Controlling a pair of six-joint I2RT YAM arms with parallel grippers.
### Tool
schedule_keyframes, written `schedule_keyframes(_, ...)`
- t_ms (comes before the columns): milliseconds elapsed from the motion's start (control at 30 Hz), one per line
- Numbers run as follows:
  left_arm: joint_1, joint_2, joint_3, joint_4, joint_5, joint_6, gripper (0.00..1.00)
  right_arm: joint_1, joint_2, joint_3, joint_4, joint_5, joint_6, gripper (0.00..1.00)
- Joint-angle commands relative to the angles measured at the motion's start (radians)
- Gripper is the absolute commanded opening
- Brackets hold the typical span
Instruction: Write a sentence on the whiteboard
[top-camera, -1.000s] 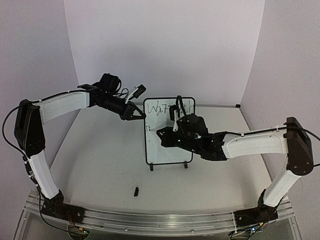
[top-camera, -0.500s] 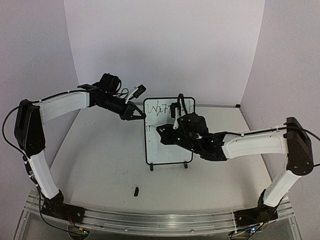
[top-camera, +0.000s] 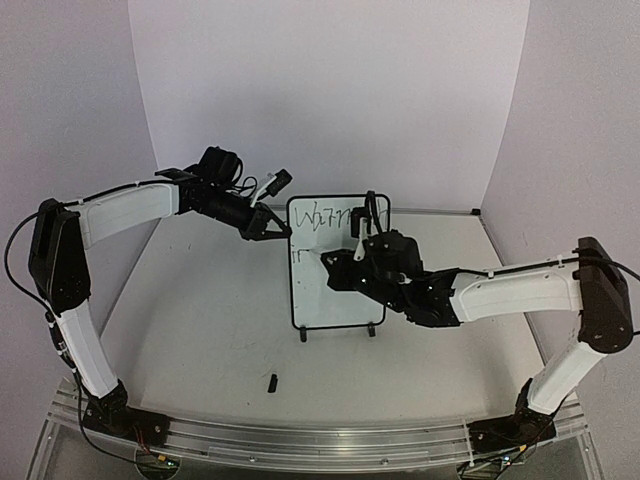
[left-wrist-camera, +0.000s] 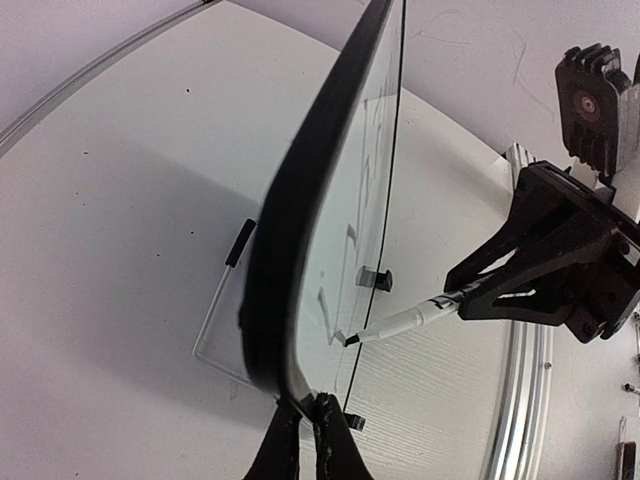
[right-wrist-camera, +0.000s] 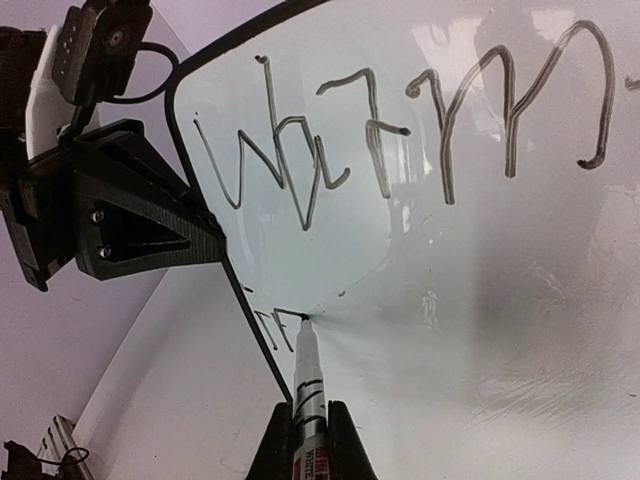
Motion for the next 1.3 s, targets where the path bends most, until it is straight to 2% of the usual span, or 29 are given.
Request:
schedule_keyframes(0,-0.005,-0.028,-0.014,-0.052,-0.053,0.065,0.00,-0.010,-0.027,-0.013,-0.016,0.070,0.014,0.00)
schedule_keyframes(467,-0.006,-0.023,-0.012,-0.052,-0.051,0.066,0.00,-0.010,-0.001,-0.035,-0.070,0.012,0.053,0.00)
schedule_keyframes(833,-0.005,-0.024,-0.014,-0.053,-0.053,0.066,0.00,-0.010,-0.072,-0.032,-0.031,-0.057,-0.016,0.00)
schedule_keyframes(1033,-0.005,-0.023,-0.013,-0.053,-0.053,0.065,0.00,-0.010,-0.145,-0.061,-0.057,0.011,-0.023,0.00)
schedule_keyframes(1267,-0.004,-0.023,-0.014,-0.054,-0.053,0.065,0.00,-0.011,-0.116,-0.047,-0.084,0.035,-0.022,0.00)
